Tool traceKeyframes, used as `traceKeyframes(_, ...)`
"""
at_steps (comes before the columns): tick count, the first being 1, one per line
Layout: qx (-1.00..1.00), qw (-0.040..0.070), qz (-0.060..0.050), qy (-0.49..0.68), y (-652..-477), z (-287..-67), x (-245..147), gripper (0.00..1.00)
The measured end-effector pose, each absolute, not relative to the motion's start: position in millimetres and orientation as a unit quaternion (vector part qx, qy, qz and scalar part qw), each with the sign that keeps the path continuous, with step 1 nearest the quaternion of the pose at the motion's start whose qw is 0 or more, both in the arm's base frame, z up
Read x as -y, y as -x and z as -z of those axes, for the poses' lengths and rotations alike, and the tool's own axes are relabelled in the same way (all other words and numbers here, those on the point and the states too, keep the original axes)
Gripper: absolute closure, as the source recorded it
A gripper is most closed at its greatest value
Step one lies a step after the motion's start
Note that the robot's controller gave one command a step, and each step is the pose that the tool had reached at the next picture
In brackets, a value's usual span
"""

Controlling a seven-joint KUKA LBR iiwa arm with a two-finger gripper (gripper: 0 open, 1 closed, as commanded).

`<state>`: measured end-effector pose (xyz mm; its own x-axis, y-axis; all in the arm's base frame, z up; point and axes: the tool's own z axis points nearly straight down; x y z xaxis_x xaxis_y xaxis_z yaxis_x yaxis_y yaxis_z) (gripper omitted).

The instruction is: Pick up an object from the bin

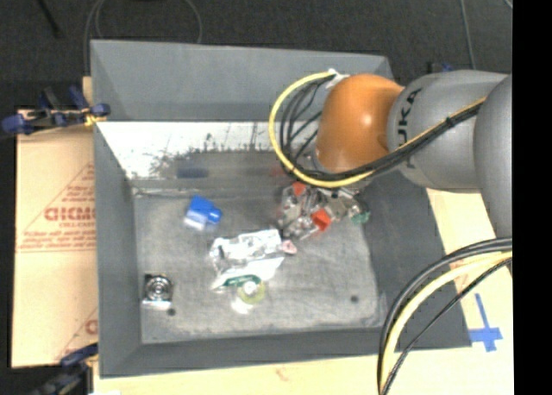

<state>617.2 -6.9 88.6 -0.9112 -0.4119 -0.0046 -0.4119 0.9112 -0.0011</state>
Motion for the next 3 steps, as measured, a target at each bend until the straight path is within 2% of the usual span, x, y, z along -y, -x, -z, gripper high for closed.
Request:
traceKeyframes(1,-0.978,0.006,0.0,0.21,-617.8,-87.2,6.4,0.0)
traceKeyframes(2,-0.978,0.003,0.0,0.21,-617.2,-88.6,7.0,1.0)
traceKeyframes(3,-0.978,0.006,0.0,0.21,-617.9,-87.2,6.5,0.0)
